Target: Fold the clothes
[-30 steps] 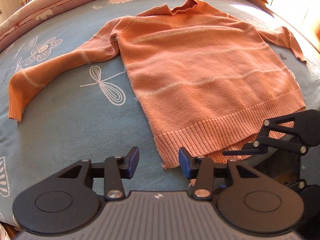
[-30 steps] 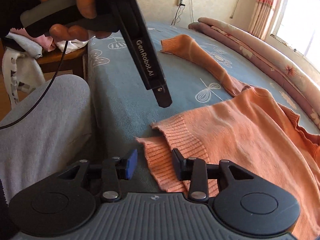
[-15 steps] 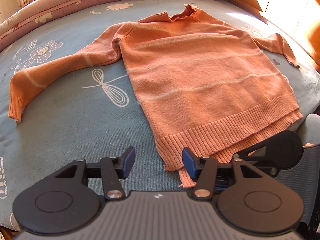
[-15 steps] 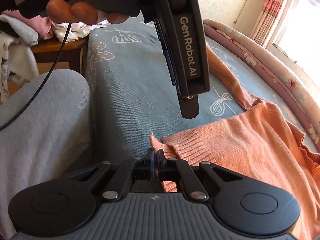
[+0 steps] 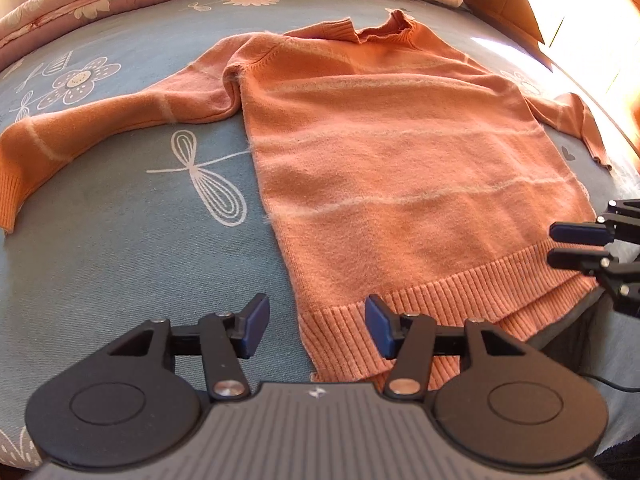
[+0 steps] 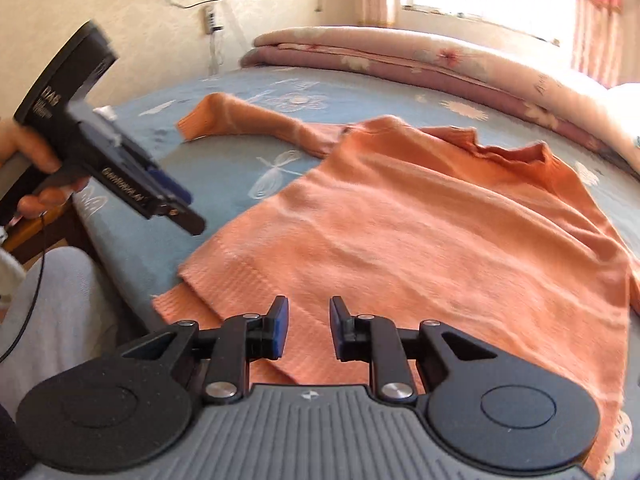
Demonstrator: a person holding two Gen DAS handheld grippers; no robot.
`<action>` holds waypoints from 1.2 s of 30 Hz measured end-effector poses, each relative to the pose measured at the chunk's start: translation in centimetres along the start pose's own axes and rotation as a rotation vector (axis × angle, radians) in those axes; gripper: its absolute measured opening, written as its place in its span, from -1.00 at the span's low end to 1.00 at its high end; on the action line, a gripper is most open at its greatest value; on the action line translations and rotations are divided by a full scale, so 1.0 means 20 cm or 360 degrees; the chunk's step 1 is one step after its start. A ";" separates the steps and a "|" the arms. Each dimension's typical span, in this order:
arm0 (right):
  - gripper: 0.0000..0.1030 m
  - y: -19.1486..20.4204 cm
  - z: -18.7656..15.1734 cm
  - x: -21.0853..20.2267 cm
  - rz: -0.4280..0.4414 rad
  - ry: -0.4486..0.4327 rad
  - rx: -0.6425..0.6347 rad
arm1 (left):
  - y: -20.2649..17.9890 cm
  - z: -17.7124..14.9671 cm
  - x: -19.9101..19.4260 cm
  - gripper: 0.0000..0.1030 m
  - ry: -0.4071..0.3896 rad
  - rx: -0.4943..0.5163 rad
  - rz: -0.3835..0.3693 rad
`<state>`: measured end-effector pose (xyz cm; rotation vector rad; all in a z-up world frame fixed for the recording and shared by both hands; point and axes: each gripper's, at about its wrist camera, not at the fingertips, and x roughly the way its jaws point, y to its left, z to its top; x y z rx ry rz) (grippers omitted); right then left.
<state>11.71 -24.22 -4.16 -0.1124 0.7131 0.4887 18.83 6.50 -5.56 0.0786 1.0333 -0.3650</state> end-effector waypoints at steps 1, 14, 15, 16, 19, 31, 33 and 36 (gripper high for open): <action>-0.51 -0.13 -0.03 -0.03 -0.0076 -0.0006 0.0113 | 0.00 0.01 0.02 0.04 -0.0001 -0.0032 -0.0011; -0.21 -1.14 -0.55 -0.22 -0.0242 -0.0138 0.1159 | 0.05 0.06 0.26 -0.03 -0.0003 -0.0262 0.0016; -0.18 -1.15 -0.57 -0.19 -0.0202 -0.0125 0.1176 | 0.05 0.06 0.27 -0.04 -0.0002 -0.0270 0.0015; -0.18 -1.15 -0.58 -0.15 -0.0165 -0.0104 0.1200 | 0.05 0.06 0.27 -0.05 -0.0001 -0.0277 0.0016; -0.16 -1.10 -0.56 -0.10 -0.0094 -0.0116 0.1169 | 0.02 0.06 0.27 -0.22 -0.0018 -0.0244 0.0085; -0.75 -1.02 -0.49 -0.18 -0.0325 -0.0011 0.0965 | -0.09 0.03 0.21 -0.71 0.0028 0.0115 0.0321; -0.64 -0.99 -0.47 -0.20 -0.0388 0.0013 0.0930 | -0.09 0.04 0.17 -0.70 0.0036 0.0135 0.0328; -0.53 -0.90 -0.37 -0.25 -0.0358 -0.0085 0.0820 | -0.16 0.05 0.09 -0.58 -0.0068 0.0223 0.0342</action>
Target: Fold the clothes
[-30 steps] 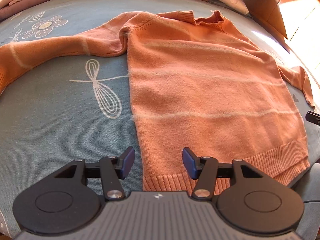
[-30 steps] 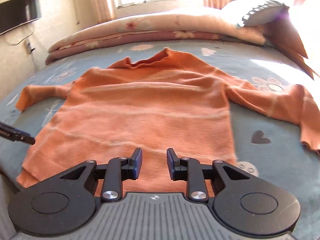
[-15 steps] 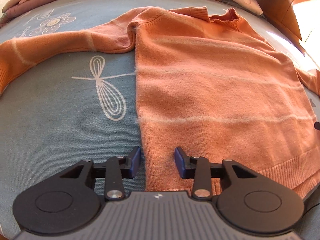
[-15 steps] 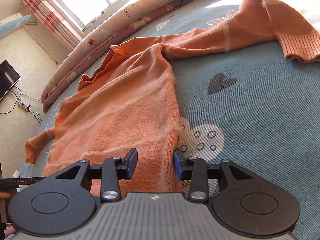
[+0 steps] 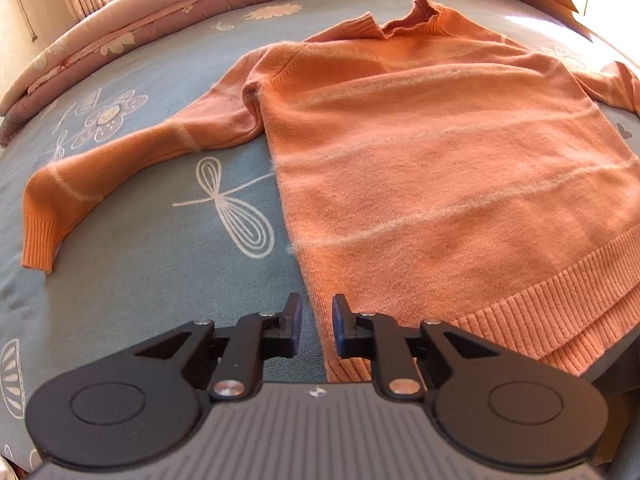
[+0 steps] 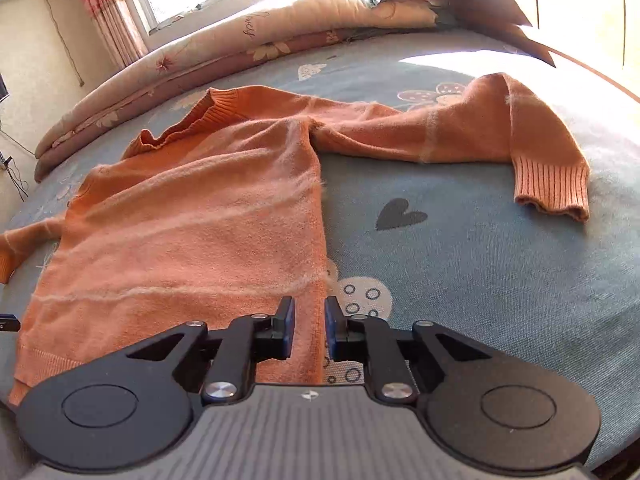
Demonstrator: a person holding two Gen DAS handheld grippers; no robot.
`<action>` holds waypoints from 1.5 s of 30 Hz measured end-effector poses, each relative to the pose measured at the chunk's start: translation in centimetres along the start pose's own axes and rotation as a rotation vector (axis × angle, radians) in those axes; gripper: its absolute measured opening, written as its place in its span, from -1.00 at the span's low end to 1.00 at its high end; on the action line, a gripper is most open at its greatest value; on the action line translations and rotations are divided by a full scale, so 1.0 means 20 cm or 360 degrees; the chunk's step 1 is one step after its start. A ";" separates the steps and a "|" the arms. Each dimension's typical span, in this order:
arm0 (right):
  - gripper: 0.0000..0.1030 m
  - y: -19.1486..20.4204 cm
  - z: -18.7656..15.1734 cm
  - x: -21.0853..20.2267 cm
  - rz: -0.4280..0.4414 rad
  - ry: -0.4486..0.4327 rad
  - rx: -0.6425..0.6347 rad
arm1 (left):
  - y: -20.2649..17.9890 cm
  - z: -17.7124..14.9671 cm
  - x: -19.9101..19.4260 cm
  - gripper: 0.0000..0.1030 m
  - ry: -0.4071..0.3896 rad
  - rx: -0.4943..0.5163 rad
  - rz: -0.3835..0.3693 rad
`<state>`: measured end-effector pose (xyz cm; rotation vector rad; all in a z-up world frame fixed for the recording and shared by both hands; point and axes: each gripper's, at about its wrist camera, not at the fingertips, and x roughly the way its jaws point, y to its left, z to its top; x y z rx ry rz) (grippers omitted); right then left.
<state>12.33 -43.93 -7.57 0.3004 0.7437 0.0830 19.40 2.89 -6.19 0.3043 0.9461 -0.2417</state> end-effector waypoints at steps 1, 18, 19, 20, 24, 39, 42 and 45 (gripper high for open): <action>-0.43 0.05 0.02 0.00 0.0065 -0.0010 -0.0004 | -0.03 0.03 -0.01 -0.41 -0.0034 -0.0004 -0.0054; -0.23 0.34 -0.08 0.31 0.0421 0.0173 0.0110 | -0.03 -0.09 0.17 -0.13 0.0014 -0.0459 -0.0684; -0.24 0.34 -0.08 0.29 0.0400 0.0164 0.0094 | 0.01 -0.13 0.15 -0.13 0.0027 -0.0474 -0.0703; -0.24 0.34 -0.08 0.26 0.0378 0.0155 0.0077 | 0.04 -0.16 0.13 -0.13 0.0047 -0.0485 -0.0710; -0.07 0.34 -0.07 0.16 0.0292 0.0120 0.0011 | -0.02 -0.11 0.07 -0.09 0.0067 -0.0367 -0.0605; 0.39 0.74 0.00 0.50 -0.0020 0.0075 -0.0464 | -0.51 0.36 0.33 0.50 -0.0192 0.0156 -0.0126; 0.54 0.73 -0.08 0.48 -0.0047 0.0068 -0.0470 | -0.48 0.26 0.35 0.56 -0.0246 0.0019 -0.0149; 0.82 0.71 -0.18 0.40 -0.0079 0.0038 -0.0482 | -0.42 0.13 0.31 0.77 -0.0274 -0.0149 -0.0194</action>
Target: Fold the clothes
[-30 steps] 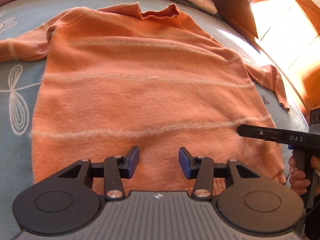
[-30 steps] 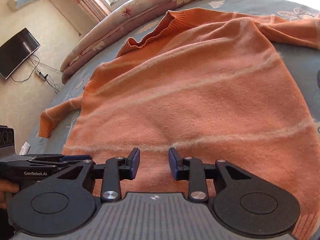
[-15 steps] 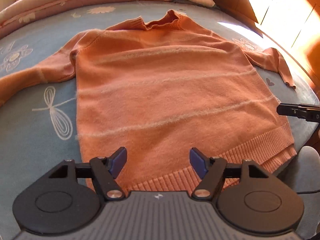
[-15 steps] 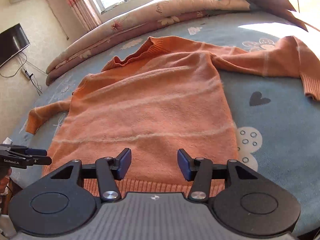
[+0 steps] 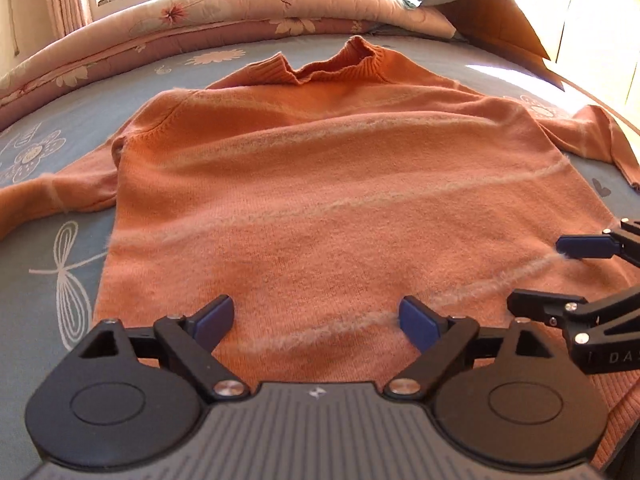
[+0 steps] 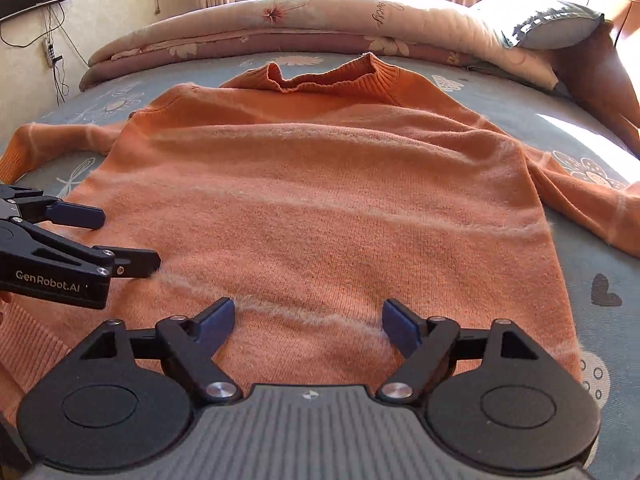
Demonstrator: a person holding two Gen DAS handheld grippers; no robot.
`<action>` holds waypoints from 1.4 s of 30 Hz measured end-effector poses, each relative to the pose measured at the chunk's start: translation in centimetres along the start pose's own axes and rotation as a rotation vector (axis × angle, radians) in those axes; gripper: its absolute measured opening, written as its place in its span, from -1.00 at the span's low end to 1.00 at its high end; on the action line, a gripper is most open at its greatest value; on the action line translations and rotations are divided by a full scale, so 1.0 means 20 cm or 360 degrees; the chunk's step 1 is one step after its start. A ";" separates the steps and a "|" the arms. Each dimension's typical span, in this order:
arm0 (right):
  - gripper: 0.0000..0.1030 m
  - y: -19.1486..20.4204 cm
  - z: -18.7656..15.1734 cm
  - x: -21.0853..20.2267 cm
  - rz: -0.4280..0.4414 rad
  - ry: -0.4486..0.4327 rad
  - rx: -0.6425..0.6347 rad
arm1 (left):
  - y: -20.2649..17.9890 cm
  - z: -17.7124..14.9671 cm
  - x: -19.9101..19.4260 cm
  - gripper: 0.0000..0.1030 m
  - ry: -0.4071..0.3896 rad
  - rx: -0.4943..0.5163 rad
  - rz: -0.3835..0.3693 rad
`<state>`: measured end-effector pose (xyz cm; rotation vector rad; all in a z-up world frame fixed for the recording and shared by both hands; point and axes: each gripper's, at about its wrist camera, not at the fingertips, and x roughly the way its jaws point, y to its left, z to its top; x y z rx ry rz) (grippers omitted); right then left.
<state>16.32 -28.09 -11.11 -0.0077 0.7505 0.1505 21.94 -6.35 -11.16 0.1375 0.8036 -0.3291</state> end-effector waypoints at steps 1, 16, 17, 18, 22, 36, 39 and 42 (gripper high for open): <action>0.91 0.00 -0.03 -0.02 -0.0012 -0.0008 -0.0004 | 0.01 -0.05 -0.03 0.77 -0.0022 -0.0008 -0.0008; 1.00 0.03 -0.24 -0.29 -0.0180 -0.0207 -0.0122 | -0.02 -0.23 -0.34 0.81 -0.0247 0.0148 0.0042; 1.00 0.03 -0.20 -0.28 -0.0205 -0.0256 -0.0159 | -0.01 -0.18 -0.32 0.82 -0.0270 0.0175 0.0061; 1.00 0.01 -0.14 -0.24 -0.0223 -0.0274 -0.0161 | 0.00 -0.14 -0.28 0.82 -0.0278 0.0181 0.0080; 1.00 -0.08 -0.07 -0.06 -0.0210 -0.0127 0.0003 | 0.10 -0.04 -0.08 0.82 -0.0146 0.0034 0.0033; 1.00 -0.16 -0.15 -0.19 -0.0109 -0.0163 0.0074 | 0.19 -0.11 -0.23 0.91 -0.0187 0.0022 0.0065; 1.00 -0.18 -0.01 -0.12 -0.0122 -0.0216 0.0059 | 0.17 0.06 -0.16 0.91 -0.0235 0.0075 0.0051; 1.00 -0.21 0.12 0.03 -0.0164 -0.0207 0.0052 | 0.18 0.18 -0.02 0.91 -0.0199 0.0032 0.0056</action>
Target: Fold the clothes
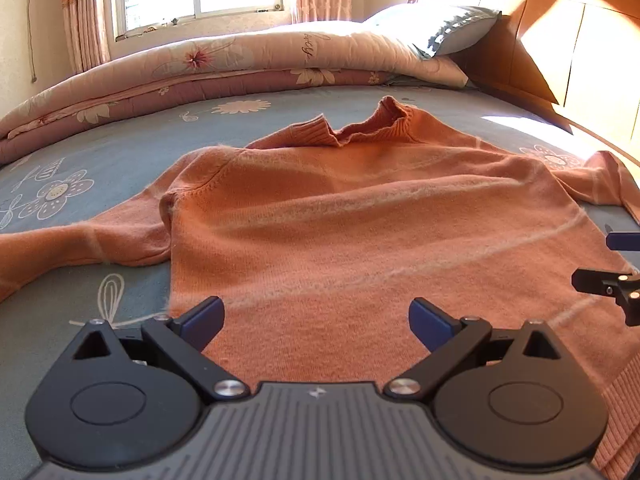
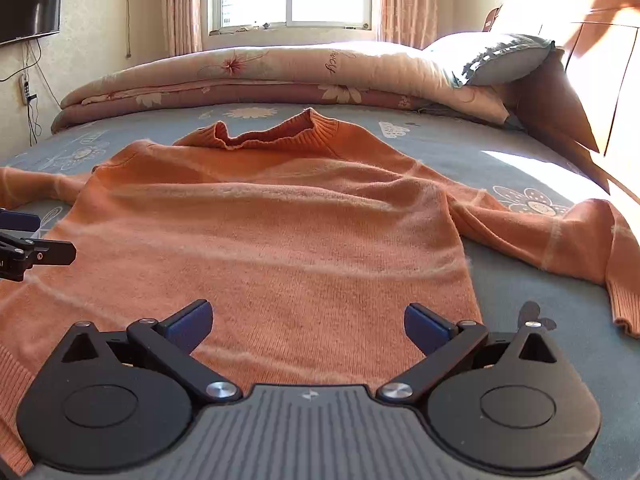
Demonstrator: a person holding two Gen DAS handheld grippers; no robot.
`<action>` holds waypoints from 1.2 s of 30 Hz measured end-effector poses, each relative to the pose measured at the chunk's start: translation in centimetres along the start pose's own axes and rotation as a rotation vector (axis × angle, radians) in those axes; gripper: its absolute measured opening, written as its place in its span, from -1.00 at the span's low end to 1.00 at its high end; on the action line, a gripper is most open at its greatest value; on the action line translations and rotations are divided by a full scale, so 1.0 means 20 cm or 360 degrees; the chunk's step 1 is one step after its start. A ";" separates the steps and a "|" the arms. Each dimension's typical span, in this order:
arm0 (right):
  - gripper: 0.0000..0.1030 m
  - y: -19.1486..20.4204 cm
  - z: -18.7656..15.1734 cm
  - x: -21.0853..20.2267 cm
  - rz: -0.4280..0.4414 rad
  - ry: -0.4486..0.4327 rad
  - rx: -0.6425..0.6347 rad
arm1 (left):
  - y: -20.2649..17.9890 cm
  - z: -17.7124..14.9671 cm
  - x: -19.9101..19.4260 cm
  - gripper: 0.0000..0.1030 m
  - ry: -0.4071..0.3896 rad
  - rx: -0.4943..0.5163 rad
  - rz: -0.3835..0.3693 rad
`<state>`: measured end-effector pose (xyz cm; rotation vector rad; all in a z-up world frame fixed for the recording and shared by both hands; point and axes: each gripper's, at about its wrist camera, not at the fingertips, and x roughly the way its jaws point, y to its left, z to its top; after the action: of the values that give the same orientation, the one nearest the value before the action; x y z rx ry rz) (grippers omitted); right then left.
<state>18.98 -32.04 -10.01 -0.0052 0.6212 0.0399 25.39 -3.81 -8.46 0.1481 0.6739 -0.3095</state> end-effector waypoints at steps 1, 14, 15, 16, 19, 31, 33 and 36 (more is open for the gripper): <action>1.00 -0.01 0.01 0.05 -0.0004 0.0027 0.0007 | 0.00 0.01 0.05 0.91 0.0036 -0.0002 -0.0003; 1.00 -0.21 -0.23 -0.15 -0.0030 0.0082 0.0133 | 0.12 -0.19 -0.06 0.91 0.0062 0.0016 0.0004; 1.00 -0.20 -0.24 -0.16 -0.0006 0.0064 0.0120 | 0.11 -0.17 -0.09 0.91 0.0027 0.0022 -0.0047; 1.00 -0.19 -0.25 -0.18 0.0018 0.0045 0.0106 | 0.10 -0.13 -0.10 0.91 -0.0002 0.0022 -0.0115; 1.00 -0.17 -0.28 -0.24 0.0089 -0.0010 0.0064 | 0.03 -0.05 0.02 0.92 0.0053 -0.0029 -0.0259; 1.00 -0.18 -0.31 -0.18 0.0000 0.0009 0.0163 | 0.04 0.01 0.22 0.92 0.0149 -0.0141 -0.0307; 1.00 -0.18 -0.31 -0.17 -0.0023 0.0008 0.0159 | 0.07 0.02 0.23 0.92 0.0162 -0.0155 -0.0299; 1.00 -0.16 -0.31 -0.16 -0.0038 0.0010 0.0127 | 0.11 0.04 0.24 0.92 0.0182 -0.0176 -0.0288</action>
<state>12.89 -35.51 -13.24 0.0645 0.6287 -0.0077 30.15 -3.09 -10.79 -0.0012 0.8181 -0.4389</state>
